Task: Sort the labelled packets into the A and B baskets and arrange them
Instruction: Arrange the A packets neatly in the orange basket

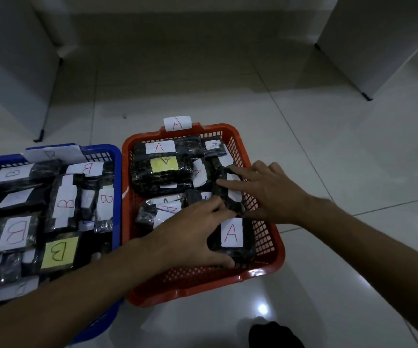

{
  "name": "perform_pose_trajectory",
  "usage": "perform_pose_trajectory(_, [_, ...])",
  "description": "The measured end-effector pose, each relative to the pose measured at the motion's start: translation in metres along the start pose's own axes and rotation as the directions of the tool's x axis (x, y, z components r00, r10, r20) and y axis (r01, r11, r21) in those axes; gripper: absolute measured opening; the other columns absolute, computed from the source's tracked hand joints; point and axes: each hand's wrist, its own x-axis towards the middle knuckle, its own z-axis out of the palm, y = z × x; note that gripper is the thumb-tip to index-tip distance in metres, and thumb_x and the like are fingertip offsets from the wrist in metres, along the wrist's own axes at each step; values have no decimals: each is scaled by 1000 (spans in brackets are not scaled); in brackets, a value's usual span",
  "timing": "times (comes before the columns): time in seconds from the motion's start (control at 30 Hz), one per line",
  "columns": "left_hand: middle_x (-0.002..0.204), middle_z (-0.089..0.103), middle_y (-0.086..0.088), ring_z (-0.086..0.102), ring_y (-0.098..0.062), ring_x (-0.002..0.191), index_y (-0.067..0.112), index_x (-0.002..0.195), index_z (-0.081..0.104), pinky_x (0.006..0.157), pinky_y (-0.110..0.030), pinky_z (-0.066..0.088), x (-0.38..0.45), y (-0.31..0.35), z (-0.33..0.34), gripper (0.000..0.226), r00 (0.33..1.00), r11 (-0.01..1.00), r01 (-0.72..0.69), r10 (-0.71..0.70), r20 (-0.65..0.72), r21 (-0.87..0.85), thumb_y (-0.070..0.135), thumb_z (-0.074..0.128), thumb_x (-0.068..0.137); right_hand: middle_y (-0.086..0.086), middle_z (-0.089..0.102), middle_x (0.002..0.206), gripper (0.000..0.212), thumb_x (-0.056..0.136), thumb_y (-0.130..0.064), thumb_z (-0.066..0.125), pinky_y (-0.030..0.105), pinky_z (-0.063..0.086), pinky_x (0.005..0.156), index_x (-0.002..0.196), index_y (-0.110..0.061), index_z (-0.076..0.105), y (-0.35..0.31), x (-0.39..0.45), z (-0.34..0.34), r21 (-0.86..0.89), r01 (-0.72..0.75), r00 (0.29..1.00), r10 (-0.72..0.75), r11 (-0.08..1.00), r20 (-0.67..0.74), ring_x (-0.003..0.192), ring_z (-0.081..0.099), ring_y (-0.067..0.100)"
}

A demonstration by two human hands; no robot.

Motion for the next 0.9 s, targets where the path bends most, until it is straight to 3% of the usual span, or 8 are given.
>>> perform_pose_trajectory(0.07, [127,35,12,37,-6,116,29,147,33,101,-29,41,-1,-1,3,91,1000,1000,-21,21,-8,18,70,66,72,4,18,164,87,82,-64,59,46,29,105,155,-43,17,1,10,-5,-94,77,997,-75,993,21,138,29,28])
perform_pose_trajectory(0.23, [138,27,14,22,3,113,33,153,17,100,-16,23,-5,-11,-1,91,995,995,-81,78,61,50,60,64,81,2,20,161,73,85,-37,71,48,21,114,148,-40,34,7,33,-24,-202,214,977,-208,956,50,144,20,27])
perform_pose_trajectory(0.37, [138,28,13,24,0,116,34,153,16,100,-19,25,-5,-15,1,91,992,988,-115,108,68,103,64,62,81,0,26,157,67,83,-34,74,43,24,112,142,-41,43,9,37,-24,-163,264,964,-256,951,66,141,23,25])
perform_pose_trajectory(0.47, [138,31,10,28,-6,121,31,153,21,96,-20,21,0,-14,9,91,990,977,-129,119,70,168,70,58,80,-3,29,156,56,86,-31,72,41,28,108,135,-45,51,9,39,-21,-81,217,976,-214,973,51,136,27,21])
perform_pose_trajectory(0.57, [141,33,2,35,-14,125,26,153,24,102,-26,26,7,-6,16,92,993,973,-110,99,61,204,73,54,80,-7,26,159,56,90,-22,60,44,30,108,139,-47,48,12,36,-18,43,135,986,-139,990,93,138,27,20])
perform_pose_trajectory(0.7, [139,33,-1,44,-18,119,21,151,28,98,-29,36,13,1,22,94,996,976,-87,78,51,202,72,59,77,-7,32,158,50,92,-30,57,45,29,107,140,-43,51,11,28,-9,202,63,997,-68,977,19,139,29,19])
perform_pose_trajectory(0.77, [138,40,2,45,-16,119,22,147,33,97,-28,32,12,-6,20,96,994,966,-113,111,24,234,80,54,73,-7,40,151,48,90,-33,62,46,32,106,137,-39,54,10,22,-4,257,49,997,-32,965,-69,136,34,17])
perform_pose_trajectory(0.9, [131,47,8,42,-11,115,25,138,38,94,-28,28,-1,-25,10,91,994,958,-107,112,-2,266,84,51,69,-10,54,115,36,81,-52,71,37,40,90,111,-33,66,0,1,-5,282,135,973,-74,950,-219,109,42,8])
